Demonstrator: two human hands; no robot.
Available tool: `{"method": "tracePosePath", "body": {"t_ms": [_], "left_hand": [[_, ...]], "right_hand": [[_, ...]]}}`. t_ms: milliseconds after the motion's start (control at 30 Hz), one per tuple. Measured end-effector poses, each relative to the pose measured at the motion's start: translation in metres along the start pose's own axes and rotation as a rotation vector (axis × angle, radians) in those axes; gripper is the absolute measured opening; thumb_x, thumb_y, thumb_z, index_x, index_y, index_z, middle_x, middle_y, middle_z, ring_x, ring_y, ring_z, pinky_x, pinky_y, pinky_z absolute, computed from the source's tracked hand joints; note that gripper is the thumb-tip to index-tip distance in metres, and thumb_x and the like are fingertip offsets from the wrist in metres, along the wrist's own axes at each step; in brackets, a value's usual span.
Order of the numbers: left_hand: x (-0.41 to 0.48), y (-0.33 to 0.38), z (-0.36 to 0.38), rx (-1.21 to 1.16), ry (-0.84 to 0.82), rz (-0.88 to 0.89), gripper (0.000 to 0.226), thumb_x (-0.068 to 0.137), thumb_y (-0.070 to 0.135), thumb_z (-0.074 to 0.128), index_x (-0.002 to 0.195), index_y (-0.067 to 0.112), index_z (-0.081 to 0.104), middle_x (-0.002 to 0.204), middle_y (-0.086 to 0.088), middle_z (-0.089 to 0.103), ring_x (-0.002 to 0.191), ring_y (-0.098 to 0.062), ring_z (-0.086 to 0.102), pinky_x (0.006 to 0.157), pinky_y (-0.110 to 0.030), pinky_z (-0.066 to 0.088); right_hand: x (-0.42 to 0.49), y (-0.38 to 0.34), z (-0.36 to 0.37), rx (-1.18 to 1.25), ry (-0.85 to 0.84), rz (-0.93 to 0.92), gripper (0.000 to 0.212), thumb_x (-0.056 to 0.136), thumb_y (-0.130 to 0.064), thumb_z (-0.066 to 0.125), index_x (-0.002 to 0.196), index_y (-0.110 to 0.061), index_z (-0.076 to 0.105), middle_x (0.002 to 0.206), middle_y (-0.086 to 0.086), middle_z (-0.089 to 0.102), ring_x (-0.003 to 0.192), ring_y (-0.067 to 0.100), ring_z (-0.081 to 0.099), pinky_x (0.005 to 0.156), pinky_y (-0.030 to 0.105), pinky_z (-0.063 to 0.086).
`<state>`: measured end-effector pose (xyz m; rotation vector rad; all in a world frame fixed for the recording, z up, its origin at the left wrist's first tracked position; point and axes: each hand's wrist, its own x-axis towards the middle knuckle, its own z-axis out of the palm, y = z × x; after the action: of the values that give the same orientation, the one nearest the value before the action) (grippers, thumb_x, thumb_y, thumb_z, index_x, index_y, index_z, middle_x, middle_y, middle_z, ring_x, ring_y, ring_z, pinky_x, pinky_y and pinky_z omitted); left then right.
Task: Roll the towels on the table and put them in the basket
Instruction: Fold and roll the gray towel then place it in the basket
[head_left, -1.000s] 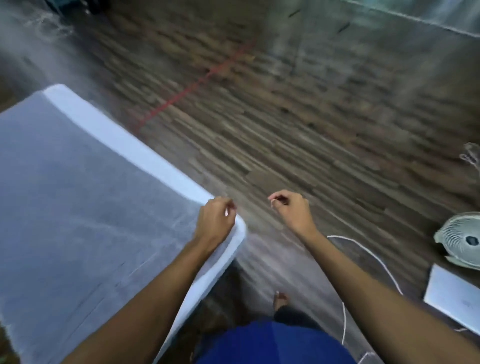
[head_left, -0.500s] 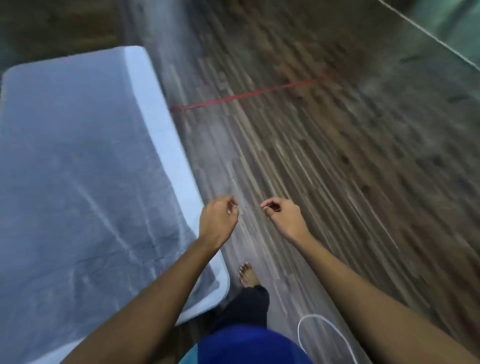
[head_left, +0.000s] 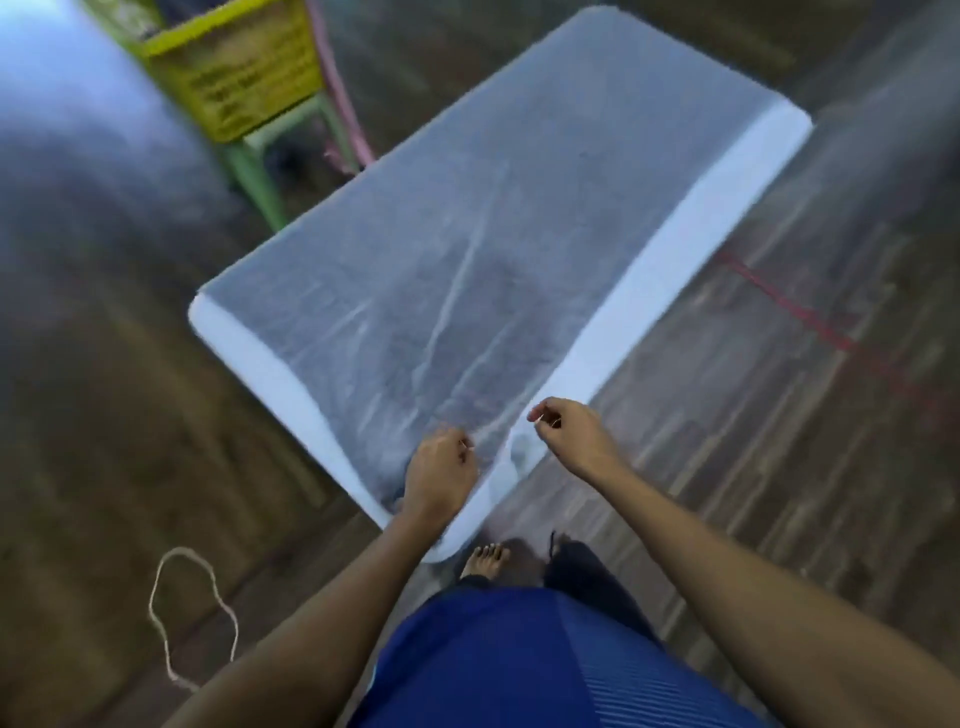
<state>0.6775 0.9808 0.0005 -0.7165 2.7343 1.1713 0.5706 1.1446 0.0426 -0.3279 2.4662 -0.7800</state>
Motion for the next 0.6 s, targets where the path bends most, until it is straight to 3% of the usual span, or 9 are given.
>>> {"method": "tracePosePath", "body": {"t_ms": [133, 233, 333, 467, 600], "left_hand": [[-0.019, -0.004, 0.023, 0.013, 0.124, -0.107, 0.012, 0.082, 0.008, 0.051, 0.079, 0.005, 0.063, 0.08, -0.011, 0.064, 0.078, -0.03, 0.058, 0.074, -0.045, 0.049], [-0.025, 0.008, 0.048, 0.07, 0.217, -0.154, 0.015, 0.084, 0.011, 0.055, 0.094, 0.008, 0.067, 0.096, -0.008, 0.066, 0.094, -0.027, 0.058, 0.082, -0.034, 0.045], [-0.027, 0.024, 0.068, 0.141, 0.28, -0.215, 0.025, 0.086, 0.014, 0.06, 0.11, 0.009, 0.068, 0.112, -0.007, 0.065, 0.106, -0.026, 0.056, 0.091, -0.035, 0.044], [-0.028, 0.032, 0.081, 0.236, 0.342, -0.267, 0.032, 0.077, 0.001, 0.07, 0.109, 0.006, 0.068, 0.11, -0.01, 0.067, 0.102, -0.028, 0.06, 0.084, -0.038, 0.052], [-0.027, 0.03, 0.088, 0.353, 0.353, -0.266, 0.038, 0.07, -0.012, 0.068, 0.103, 0.004, 0.068, 0.103, -0.011, 0.068, 0.094, -0.029, 0.063, 0.072, -0.039, 0.057]], "right_hand": [[0.039, 0.005, 0.001, -0.235, -0.159, -0.281, 0.02, 0.085, -0.007, 0.057, 0.097, -0.011, 0.072, 0.096, 0.01, 0.066, 0.092, 0.025, 0.061, 0.077, 0.028, 0.042], [0.071, 0.016, -0.006, -0.419, -0.198, -0.488, 0.023, 0.079, -0.007, 0.064, 0.101, -0.013, 0.069, 0.105, 0.012, 0.062, 0.099, 0.034, 0.058, 0.083, 0.038, 0.048], [0.102, 0.028, -0.021, -0.583, -0.217, -0.652, 0.035, 0.073, -0.002, 0.065, 0.106, -0.014, 0.066, 0.108, 0.013, 0.059, 0.099, 0.038, 0.055, 0.082, 0.043, 0.046], [0.138, 0.045, -0.034, -0.667, -0.251, -0.859, 0.038, 0.077, 0.005, 0.058, 0.112, -0.01, 0.062, 0.116, 0.012, 0.058, 0.106, 0.037, 0.053, 0.083, 0.045, 0.047], [0.152, 0.056, -0.038, -0.622, -0.248, -0.975, 0.026, 0.085, 0.004, 0.06, 0.108, -0.008, 0.066, 0.108, 0.009, 0.064, 0.099, 0.033, 0.059, 0.077, 0.042, 0.052]]}}
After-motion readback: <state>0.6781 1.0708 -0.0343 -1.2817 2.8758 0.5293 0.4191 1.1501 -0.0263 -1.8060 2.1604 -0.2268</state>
